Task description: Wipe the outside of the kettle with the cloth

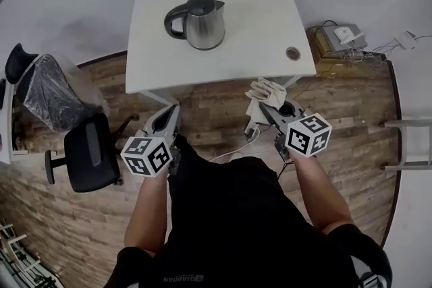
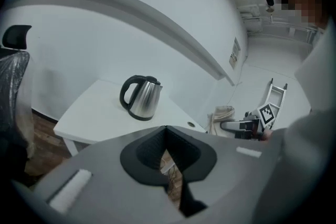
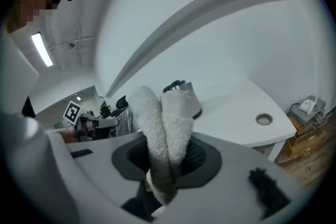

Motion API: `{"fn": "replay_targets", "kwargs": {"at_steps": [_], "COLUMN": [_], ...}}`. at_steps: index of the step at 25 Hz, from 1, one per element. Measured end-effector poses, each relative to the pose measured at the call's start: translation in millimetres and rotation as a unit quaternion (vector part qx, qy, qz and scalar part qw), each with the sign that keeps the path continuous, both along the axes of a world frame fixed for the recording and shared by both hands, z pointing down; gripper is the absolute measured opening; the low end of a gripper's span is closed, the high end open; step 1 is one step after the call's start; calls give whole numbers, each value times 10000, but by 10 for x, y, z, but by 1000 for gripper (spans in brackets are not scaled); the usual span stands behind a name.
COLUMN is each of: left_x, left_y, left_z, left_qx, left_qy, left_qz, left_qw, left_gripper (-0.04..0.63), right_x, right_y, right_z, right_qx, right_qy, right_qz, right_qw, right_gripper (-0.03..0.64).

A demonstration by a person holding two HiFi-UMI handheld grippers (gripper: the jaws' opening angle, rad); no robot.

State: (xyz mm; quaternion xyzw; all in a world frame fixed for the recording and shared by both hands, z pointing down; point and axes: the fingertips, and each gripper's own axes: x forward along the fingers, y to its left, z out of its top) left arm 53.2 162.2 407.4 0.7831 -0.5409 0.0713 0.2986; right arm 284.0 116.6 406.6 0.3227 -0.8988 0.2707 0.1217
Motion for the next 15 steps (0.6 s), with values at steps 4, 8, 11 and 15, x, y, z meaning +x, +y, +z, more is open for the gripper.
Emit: {"fn": "replay_targets", "kwargs": {"at_steps": [4,8,11,15], "left_x": [-157,-132,-127,-32], "left_y": [493,830,931,991], "left_z": [-10,-34,11,-56], "left_qx": [-205,-281,-337,-248], "left_qy": [-204,-165,-162,-450], "left_qz": [-566,-683,-616,-171], "left_qw": [9980,9971,9974,9985], "left_gripper": [6,8,6,8], "right_x": [57,-2,-48,-29], "right_y": [146,394,556,774], "right_z": [182,360,417,282], "right_qx": [-333,-669,-732,-647], "right_qy": [-133,1,50,67], "right_qz": [-141,-270,-290,-82], "right_qw": [9993,9974,9969,9978], "right_gripper": [98,98,98,98]}}
